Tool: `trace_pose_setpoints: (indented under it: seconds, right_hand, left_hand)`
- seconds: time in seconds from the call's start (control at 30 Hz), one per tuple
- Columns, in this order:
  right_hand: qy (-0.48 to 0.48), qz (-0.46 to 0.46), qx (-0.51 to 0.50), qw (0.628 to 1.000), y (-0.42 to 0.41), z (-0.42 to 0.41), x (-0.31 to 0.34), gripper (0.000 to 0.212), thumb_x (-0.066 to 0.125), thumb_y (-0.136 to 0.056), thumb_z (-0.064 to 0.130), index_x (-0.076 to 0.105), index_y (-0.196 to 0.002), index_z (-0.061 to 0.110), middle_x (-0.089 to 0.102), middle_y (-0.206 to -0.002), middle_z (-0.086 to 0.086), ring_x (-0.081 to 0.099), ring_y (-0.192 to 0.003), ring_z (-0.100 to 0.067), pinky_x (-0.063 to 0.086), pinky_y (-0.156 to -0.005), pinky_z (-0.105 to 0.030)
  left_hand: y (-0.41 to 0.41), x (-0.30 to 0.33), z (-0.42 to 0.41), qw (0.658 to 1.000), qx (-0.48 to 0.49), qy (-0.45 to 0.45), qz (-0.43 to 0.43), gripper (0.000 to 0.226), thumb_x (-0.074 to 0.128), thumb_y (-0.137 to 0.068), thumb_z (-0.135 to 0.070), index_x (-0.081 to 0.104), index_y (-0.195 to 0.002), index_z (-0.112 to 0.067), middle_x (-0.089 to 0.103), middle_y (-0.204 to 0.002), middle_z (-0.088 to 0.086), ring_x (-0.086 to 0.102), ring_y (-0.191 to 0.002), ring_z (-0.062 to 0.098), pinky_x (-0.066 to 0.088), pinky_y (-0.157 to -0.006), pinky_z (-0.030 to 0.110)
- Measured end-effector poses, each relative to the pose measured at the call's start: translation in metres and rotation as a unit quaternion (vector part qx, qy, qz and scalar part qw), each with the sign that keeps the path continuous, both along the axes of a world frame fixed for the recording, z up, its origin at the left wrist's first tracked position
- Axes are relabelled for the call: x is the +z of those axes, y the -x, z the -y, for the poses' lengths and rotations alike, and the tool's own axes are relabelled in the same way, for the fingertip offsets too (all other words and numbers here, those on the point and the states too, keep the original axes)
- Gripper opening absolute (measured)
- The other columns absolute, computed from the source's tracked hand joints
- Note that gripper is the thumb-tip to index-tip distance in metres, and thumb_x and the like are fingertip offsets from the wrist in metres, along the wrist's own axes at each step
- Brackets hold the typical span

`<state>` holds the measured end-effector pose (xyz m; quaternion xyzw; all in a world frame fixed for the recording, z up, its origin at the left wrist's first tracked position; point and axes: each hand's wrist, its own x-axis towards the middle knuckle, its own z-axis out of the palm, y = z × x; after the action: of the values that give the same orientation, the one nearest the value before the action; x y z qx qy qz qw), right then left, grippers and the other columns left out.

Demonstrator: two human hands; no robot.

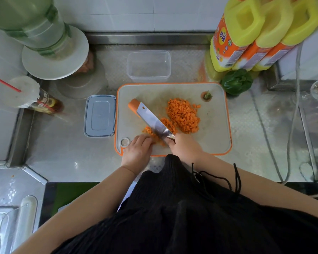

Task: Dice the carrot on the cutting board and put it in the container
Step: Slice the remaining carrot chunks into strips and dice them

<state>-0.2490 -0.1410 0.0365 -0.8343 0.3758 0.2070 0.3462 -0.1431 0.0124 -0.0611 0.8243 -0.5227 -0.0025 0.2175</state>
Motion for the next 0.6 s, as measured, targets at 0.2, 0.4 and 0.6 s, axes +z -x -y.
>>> trace_pose_setpoints:
  seconds: [0.2, 0.4, 0.6]
  right_hand:
    - [-0.089, 0.050, -0.092, 0.991, 0.008, 0.003, 0.008, 0.045, 0.048, -0.096, 0.035, 0.039, -0.059, 0.012, 0.039, -0.053, -0.003, 0.037, -0.049, -0.018, 0.029, -0.051, -0.032]
    - [-0.141, 0.090, -0.172, 0.971, 0.012, 0.008, 0.018, 0.043, 0.048, -0.095, 0.029, 0.033, -0.058, 0.012, 0.032, -0.046, -0.003, 0.034, -0.044, -0.020, 0.031, -0.054, -0.031]
    - [-0.123, 0.101, -0.185, 0.970, 0.018, 0.016, 0.019, 0.050, 0.049, -0.096, 0.037, 0.037, -0.054, 0.012, 0.035, -0.032, 0.005, 0.038, -0.039, -0.017, 0.036, -0.052, -0.030]
  left_hand:
    - [0.006, 0.032, 0.009, 0.998, -0.013, -0.003, 0.065, 0.056, 0.036, -0.078, -0.006, 0.058, -0.130, -0.008, 0.061, -0.124, 0.010, 0.053, -0.106, 0.030, 0.050, -0.087, 0.041]
    - [0.003, 0.036, 0.011, 0.988, -0.013, -0.138, 0.068, 0.060, 0.045, -0.082, -0.015, 0.047, -0.142, -0.010, 0.054, -0.139, 0.007, 0.050, -0.125, 0.030, 0.043, -0.104, 0.043]
    - [0.001, 0.057, 0.024, 0.992, -0.013, -0.106, 0.068, 0.063, 0.059, -0.077, -0.002, 0.049, -0.139, -0.008, 0.057, -0.134, 0.008, 0.051, -0.118, 0.029, 0.047, -0.098, 0.043]
